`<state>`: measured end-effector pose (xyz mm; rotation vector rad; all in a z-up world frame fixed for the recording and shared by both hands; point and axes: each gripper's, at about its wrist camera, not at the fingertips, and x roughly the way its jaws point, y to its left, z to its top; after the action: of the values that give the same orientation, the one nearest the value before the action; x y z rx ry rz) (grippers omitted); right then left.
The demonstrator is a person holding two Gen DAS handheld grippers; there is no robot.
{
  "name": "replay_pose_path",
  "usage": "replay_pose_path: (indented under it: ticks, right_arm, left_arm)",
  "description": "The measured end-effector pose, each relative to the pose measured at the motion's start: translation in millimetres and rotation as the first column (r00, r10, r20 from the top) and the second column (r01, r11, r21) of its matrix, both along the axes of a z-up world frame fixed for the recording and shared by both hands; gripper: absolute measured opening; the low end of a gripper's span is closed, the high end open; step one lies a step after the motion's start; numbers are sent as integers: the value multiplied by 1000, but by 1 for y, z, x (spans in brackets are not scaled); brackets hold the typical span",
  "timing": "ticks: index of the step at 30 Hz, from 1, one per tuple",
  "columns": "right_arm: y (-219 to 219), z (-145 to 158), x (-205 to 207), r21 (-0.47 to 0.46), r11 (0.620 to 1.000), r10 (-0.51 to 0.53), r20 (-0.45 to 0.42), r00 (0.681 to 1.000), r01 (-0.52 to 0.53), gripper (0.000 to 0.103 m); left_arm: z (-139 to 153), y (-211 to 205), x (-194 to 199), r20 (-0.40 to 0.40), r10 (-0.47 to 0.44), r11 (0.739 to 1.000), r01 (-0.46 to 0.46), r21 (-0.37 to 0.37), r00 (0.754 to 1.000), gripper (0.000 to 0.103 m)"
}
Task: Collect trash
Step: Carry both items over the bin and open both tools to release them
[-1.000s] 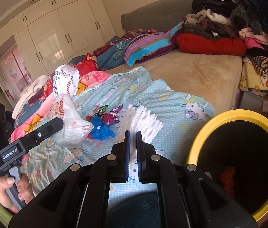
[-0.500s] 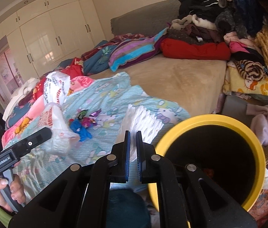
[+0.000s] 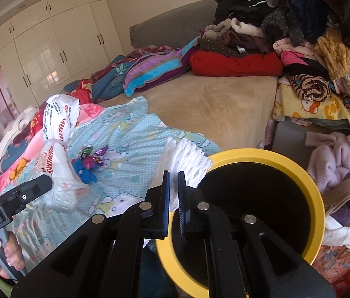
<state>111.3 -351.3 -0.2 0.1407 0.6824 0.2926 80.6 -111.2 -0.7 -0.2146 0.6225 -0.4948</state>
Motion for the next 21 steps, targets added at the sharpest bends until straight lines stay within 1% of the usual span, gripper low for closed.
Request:
replay_pose_path:
  ticks: [12,21]
  right_arm:
    - [-26,-3,3,-41,998,-54,9,998,55,7]
    - [-48,-12,5,-80,992,-97,4,995,97,7]
  left_arm:
    - [-4,-37,-1,-5,-87,996,87,31,996,23]
    - [-13,-66,-3,-21,-154,986,155,65,988,23]
